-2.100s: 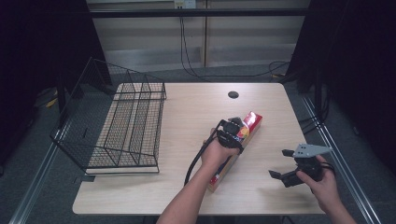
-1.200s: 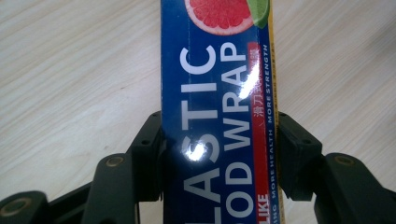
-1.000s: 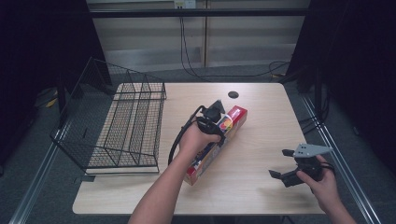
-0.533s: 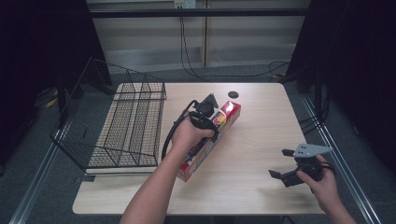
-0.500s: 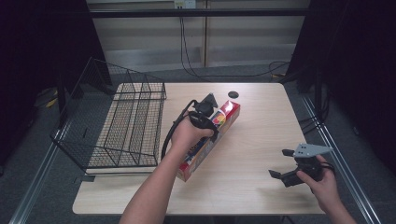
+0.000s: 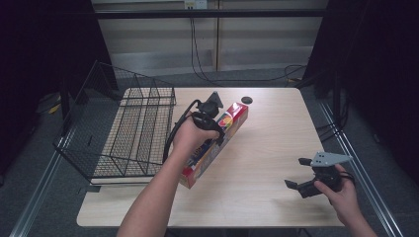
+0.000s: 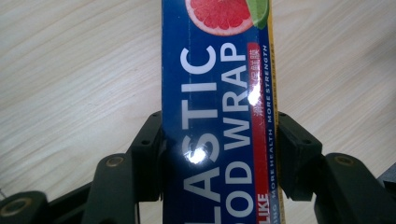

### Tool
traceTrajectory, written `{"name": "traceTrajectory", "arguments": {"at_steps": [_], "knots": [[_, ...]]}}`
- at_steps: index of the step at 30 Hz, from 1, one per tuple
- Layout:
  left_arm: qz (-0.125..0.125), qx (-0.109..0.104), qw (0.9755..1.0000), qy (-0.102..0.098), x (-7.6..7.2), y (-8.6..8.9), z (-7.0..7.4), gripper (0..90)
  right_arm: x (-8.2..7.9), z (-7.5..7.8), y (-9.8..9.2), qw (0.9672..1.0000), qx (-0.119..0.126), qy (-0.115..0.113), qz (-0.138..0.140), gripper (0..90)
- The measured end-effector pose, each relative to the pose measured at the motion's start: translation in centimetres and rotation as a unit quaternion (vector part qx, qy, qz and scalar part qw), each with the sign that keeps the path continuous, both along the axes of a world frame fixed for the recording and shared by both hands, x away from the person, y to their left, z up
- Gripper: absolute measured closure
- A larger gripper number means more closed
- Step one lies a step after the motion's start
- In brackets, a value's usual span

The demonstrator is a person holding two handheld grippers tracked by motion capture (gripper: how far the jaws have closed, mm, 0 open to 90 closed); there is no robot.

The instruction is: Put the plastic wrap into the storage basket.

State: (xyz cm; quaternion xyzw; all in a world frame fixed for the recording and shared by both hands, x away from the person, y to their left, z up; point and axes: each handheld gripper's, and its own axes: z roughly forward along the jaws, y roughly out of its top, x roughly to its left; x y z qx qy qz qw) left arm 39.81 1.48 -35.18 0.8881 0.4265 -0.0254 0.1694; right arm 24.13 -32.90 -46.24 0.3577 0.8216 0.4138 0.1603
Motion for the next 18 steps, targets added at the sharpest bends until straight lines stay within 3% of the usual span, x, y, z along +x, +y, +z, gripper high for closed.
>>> {"name": "traceTrajectory", "arguments": {"at_steps": [18], "knots": [[0.023, -0.002, 0.9997, 0.000, 0.5, 2.7, 2.3, 44.6, 0.0, -0.1, 0.3, 1.0000, -0.005, -0.001, 0.000, 1.8]]}}
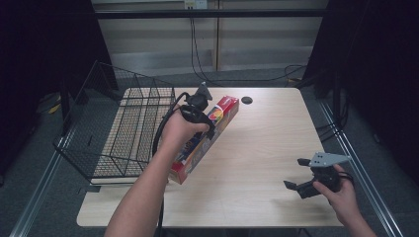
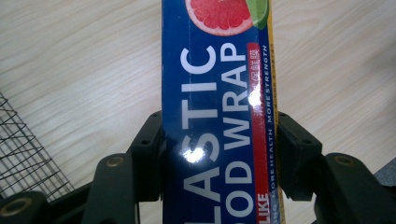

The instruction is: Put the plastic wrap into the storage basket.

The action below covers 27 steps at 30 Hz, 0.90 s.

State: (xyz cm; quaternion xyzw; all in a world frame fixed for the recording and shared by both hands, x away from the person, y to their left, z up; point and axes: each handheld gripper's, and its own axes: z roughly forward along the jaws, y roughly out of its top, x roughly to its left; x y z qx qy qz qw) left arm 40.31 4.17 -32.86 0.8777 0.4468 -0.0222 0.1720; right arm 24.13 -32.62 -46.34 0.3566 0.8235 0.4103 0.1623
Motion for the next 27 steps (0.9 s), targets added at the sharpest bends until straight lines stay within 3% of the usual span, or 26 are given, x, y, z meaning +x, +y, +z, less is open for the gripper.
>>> {"name": "traceTrajectory", "arguments": {"at_steps": [4, 6, 14, 21, 24, 25, 26, 27], "knots": [[0.014, -0.003, 0.9999, 0.002, 0.0, 0.5, 0.4, 44.6, 0.0, 0.0, 0.0, 1.0000, 0.001, -0.001, 0.000, 1.8], [0.003, 0.000, 1.0000, -0.001, 0.1, 0.8, 0.6, 44.6, 0.0, 0.1, 0.0, 1.0000, 0.003, 0.000, 0.001, 1.8], [0.023, -0.001, 0.9997, 0.003, 0.2, 1.6, 1.3, 44.6, 0.0, 0.0, 0.1, 1.0000, 0.001, -0.001, 0.000, 1.8], [0.026, -0.001, 0.9997, 0.003, 0.2, 2.3, 2.0, 44.6, 0.0, 0.1, 0.0, 1.0000, 0.001, -0.001, -0.001, 1.8], [0.040, -0.003, 0.9992, 0.003, 0.2, 2.6, 2.5, 44.6, 0.0, 0.1, 0.1, 1.0000, 0.001, -0.001, 0.000, 1.8], [0.023, 0.001, 0.9997, 0.000, 0.4, 2.9, 2.7, 44.6, 0.0, 0.1, 0.1, 1.0000, 0.001, -0.001, 0.000, 1.8], [0.039, -0.003, 0.9992, 0.000, 0.2, 2.8, 2.8, 44.6, 0.0, 0.1, 0.1, 1.0000, 0.001, -0.002, 0.000, 1.8], [0.040, -0.002, 0.9992, 0.001, 0.2, 2.9, 2.9, 44.6, 0.0, 0.1, 0.1, 1.0000, 0.001, -0.002, 0.000, 1.8]]}}
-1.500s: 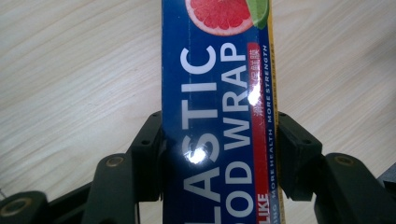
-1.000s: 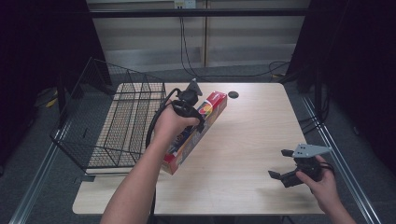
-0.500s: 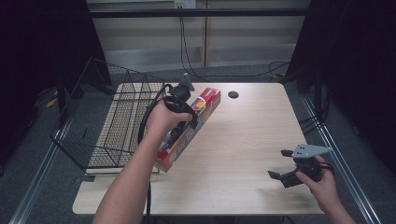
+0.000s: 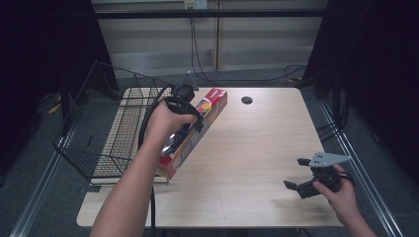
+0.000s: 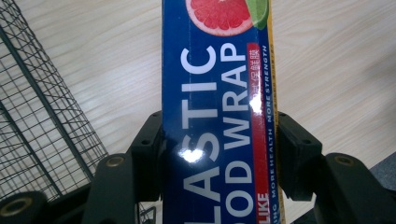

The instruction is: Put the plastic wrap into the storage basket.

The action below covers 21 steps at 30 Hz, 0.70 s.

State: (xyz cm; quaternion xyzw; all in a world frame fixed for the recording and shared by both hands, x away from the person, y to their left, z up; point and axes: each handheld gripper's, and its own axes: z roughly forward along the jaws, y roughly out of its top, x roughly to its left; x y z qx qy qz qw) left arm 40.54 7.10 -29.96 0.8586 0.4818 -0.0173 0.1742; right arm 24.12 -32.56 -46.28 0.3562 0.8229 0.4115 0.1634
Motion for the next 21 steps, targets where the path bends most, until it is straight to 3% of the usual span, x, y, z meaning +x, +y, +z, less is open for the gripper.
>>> {"name": "traceTrajectory", "arguments": {"at_steps": [21], "knots": [[0.029, -0.007, 0.9995, -0.009, 0.1, 2.7, 2.3, 44.6, 0.0, 0.0, 0.1, 1.0000, 0.002, 0.001, 0.001, 1.8]]}}
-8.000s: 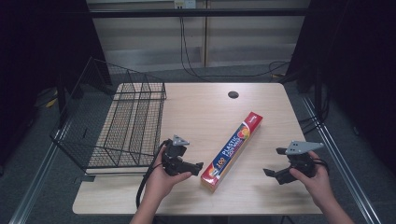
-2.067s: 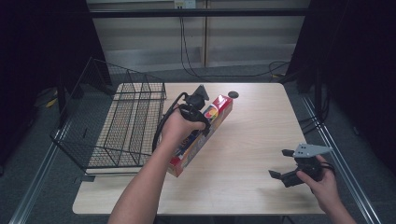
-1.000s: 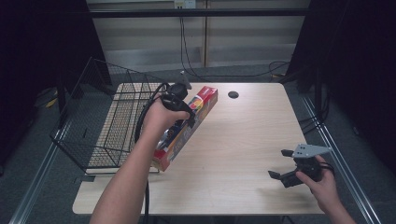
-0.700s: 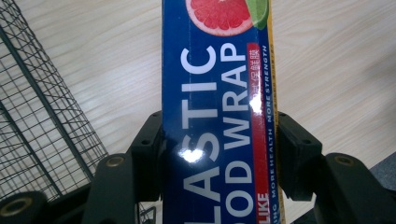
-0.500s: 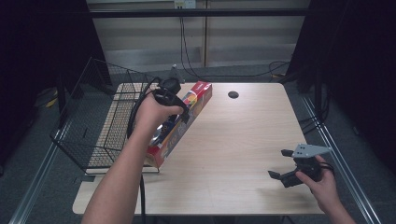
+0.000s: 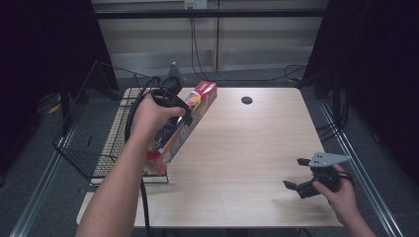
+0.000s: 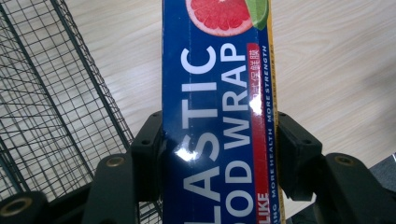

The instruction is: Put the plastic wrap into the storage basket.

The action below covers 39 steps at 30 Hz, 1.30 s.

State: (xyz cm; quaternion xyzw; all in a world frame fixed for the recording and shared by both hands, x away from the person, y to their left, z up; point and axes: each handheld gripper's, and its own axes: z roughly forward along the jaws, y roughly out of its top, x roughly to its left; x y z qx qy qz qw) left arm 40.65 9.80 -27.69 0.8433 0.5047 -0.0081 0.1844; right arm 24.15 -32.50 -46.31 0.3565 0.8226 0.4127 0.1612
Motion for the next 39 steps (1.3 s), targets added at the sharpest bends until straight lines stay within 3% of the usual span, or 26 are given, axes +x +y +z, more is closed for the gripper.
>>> {"name": "traceTrajectory", "arguments": {"at_steps": [39], "knots": [[0.051, 0.004, 0.9986, -0.011, 0.0, 4.8, 3.4, 44.6, 0.0, 0.1, -0.1, 1.0000, 0.001, 0.000, -0.002, 1.8]]}}
